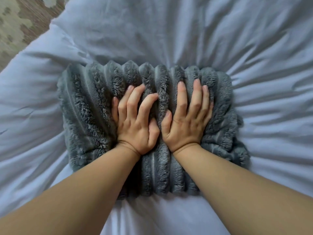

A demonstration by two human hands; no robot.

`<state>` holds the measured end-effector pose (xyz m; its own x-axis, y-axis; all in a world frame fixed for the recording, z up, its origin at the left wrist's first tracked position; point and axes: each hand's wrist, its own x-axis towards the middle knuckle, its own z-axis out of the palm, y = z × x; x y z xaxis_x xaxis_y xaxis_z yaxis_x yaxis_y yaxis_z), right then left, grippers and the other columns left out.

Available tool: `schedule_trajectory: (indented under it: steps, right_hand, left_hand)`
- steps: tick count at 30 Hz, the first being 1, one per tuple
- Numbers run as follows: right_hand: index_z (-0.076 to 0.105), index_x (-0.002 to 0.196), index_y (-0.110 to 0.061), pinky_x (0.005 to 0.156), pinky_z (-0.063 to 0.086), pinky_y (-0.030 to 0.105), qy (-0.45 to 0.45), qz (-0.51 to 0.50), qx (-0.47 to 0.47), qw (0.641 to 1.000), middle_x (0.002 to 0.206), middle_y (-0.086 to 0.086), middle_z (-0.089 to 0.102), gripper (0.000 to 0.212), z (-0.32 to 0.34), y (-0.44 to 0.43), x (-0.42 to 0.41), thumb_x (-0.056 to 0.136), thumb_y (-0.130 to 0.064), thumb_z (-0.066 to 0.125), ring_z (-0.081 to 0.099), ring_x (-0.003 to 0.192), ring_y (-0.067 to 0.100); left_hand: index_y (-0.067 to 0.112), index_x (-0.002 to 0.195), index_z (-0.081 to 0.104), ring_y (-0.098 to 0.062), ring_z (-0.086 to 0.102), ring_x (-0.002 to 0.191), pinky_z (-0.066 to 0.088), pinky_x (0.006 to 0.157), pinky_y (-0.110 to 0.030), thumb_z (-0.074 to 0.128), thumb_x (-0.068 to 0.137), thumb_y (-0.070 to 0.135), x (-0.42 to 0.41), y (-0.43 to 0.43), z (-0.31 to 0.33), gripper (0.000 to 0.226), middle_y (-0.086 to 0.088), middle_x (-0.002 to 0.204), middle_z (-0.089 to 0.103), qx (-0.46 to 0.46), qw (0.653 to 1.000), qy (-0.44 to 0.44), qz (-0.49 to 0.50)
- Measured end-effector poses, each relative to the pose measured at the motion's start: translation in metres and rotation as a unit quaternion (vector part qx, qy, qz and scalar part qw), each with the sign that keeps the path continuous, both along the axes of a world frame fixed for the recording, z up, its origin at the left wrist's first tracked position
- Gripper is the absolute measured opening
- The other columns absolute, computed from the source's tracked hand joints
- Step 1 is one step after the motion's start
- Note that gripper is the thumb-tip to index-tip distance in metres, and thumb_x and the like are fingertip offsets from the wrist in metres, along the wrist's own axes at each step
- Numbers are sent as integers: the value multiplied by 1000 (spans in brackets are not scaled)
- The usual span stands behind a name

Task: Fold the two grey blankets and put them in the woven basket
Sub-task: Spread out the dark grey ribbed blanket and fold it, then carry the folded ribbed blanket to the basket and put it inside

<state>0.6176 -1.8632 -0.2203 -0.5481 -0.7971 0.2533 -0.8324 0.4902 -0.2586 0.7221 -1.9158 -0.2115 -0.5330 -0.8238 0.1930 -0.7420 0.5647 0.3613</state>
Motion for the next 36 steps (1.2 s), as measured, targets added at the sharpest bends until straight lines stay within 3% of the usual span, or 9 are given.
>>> schedule_trajectory:
  steps: [8,14,18,22,24,26,30,32,36]
  right_hand:
    - [45,142,-16,113,26,51,-91,-3,63,994,148,15,41,59,75,11,-8,89,-41,34,36,137,34]
    - [29,149,-24,117,5,27,-398,72,94,910,159,2,17,69,142,28,-44,89,-19,62,11,147,18]
    - [27,150,-18,115,14,26,-364,32,119,923,156,6,25,92,157,52,-74,75,-25,79,20,144,20]
    - [24,148,-22,113,29,38,-537,-129,120,825,148,9,39,120,142,75,-86,50,-52,88,38,135,25]
    - [50,130,-26,105,42,44,-662,-152,61,732,130,7,61,111,128,83,-85,32,-62,89,57,120,26]
    - [62,112,-29,99,47,44,-698,-158,24,698,114,3,70,95,111,87,-82,28,-64,89,65,108,25]
    - [65,120,-15,101,46,43,-739,-203,-21,642,112,8,71,93,98,76,-68,40,-55,89,65,107,28]
    - [69,113,-8,89,54,38,-789,-210,-53,575,103,11,73,63,98,71,-57,58,-36,81,68,98,28]
    - [80,81,-13,64,59,29,-824,-188,-78,529,84,9,75,23,120,62,-45,71,-25,63,72,76,24]
  left_hand:
    - [23,124,60,-24,36,134,6,116,-42,43,78,36,3,3,82,51,-5,136,51,61,998,-21,-5]
    - [19,135,52,-26,38,133,13,118,-42,60,81,33,45,4,154,56,-8,140,46,114,993,31,-24]
    - [27,143,39,-26,32,135,16,115,-48,53,64,73,88,3,163,92,-7,147,36,115,984,-46,130]
    - [29,146,25,-8,45,129,32,113,-34,73,56,63,111,-9,151,108,1,142,45,350,896,173,210]
    - [26,143,33,1,54,117,38,107,-29,76,61,53,116,-12,138,96,8,133,56,435,847,249,179]
    - [22,138,41,-6,60,113,42,103,-32,74,60,54,116,-18,125,91,7,127,62,501,804,267,179]
    - [20,131,53,-18,64,109,47,97,-37,73,66,47,117,-34,109,72,-1,120,67,584,736,296,175]
    - [19,131,55,-25,63,111,46,97,-41,68,74,38,121,-38,105,62,-7,123,66,622,698,306,178]
    - [16,128,59,-30,64,104,49,91,-40,66,72,33,127,-44,111,58,-16,123,63,705,600,311,216]
